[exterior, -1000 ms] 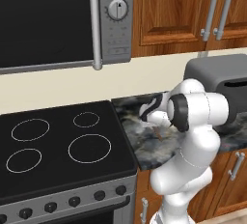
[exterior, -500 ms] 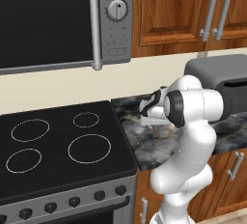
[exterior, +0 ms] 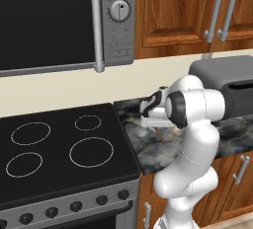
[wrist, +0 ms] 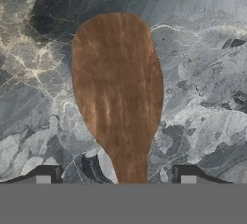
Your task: Take the fork and place it on the left side of the plate. Then take the spoon and place it on the right side of the plate. Make sure they're directly next to the plate.
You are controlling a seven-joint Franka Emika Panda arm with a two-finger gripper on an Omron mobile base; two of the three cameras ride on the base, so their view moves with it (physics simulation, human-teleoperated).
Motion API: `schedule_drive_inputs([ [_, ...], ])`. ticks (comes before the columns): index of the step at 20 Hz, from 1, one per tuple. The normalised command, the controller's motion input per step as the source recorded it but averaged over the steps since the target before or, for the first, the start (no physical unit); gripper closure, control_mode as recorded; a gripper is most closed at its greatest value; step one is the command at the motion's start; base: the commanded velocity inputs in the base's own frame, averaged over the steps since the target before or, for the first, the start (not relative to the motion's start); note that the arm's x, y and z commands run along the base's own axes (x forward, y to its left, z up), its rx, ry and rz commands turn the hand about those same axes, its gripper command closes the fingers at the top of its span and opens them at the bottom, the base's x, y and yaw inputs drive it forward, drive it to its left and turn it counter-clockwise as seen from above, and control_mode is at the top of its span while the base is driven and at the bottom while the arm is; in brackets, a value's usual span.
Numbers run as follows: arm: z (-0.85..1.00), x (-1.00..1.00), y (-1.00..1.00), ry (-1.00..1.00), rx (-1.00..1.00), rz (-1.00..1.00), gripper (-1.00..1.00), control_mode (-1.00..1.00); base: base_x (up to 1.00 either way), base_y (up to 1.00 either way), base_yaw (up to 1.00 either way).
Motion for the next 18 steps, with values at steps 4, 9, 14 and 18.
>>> schedule_drive_inputs([
  [4,-0.86,-0.05,0.0,0.0,-0.01,0.0,-1.0,-1.0,0.0,0.0,0.0],
  [9,-0.92,-0.2,0.08,0.0,-0.07,-0.01,-1.0,-1.0,0.0,0.0,0.0],
  [14,-0.88,-0.12,0.15,0.0,-0.12,0.0,-1.0,-1.0,0.0,0.0,0.0],
  [18,-0.83,-0.02,-0.02,0.0,-0.06,0.0,-1.0,-1.0,0.0,0.0,0.0],
])
